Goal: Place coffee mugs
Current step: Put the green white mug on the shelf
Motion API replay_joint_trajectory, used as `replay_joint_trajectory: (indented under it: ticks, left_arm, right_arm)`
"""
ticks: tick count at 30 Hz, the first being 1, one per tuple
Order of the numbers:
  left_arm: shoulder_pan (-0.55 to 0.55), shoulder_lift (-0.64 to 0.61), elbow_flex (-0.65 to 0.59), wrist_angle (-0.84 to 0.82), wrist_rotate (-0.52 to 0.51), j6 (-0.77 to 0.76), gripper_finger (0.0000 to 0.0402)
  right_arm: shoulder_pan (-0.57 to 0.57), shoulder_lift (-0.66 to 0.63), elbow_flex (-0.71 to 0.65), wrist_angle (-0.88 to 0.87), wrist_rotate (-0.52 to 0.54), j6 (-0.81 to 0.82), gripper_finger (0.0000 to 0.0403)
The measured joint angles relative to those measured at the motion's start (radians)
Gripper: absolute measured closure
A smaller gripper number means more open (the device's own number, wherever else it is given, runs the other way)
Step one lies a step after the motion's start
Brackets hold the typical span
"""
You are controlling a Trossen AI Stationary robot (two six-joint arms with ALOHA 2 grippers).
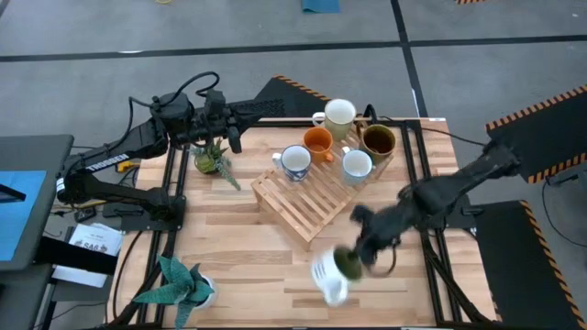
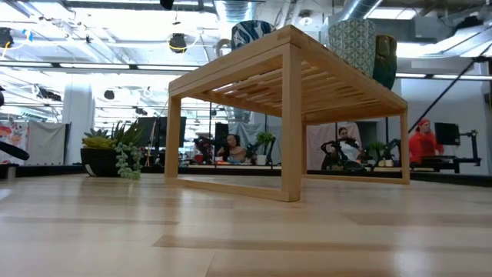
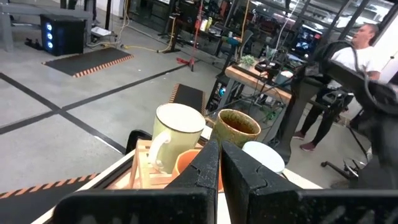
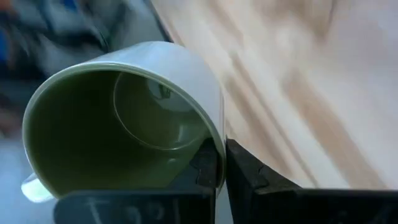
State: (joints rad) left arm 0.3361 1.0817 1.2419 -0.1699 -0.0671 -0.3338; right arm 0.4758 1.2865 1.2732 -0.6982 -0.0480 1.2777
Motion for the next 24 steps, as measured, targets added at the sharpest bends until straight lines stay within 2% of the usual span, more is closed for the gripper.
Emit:
replay_joint_trajectory:
  ticks: [3,6,10,14,17,24]
  left_arm:
    - [0.000,0.000,0.000,0.000,0.000,-0.001,0.0401]
    - [0.000,0.000,0.000,0.001,0.000,-0.012,0.0401]
    - [0.000,0.000,0.000,0.001,0.000,-0.017,0.0401]
    - [0.000,0.000,0.000,0.002,0.000,-0.017,0.0402]
    - [0.000,0.000,0.000,0.002,0.000,-0.017,0.0401]
    - [0.000,0.000,0.000,0.003,-0.001,-0.017,0.0401]
  right_arm:
    - [-0.067,-0.034,0.073,-0.039,0.132,-0.045,0.0368]
    - [-0.138,0.001,0.204,-0.143,0.205,-0.134,0.0368]
    - [-0.213,0.115,0.413,-0.420,0.212,-0.237,0.0368]
    - [-0.262,0.224,0.550,-0.690,0.206,-0.293,0.0368]
    - [-0.289,0.281,0.593,-0.790,0.208,-0.315,0.0368]
    - [-0.338,0.344,0.596,-0.766,0.218,-0.345,0.0368]
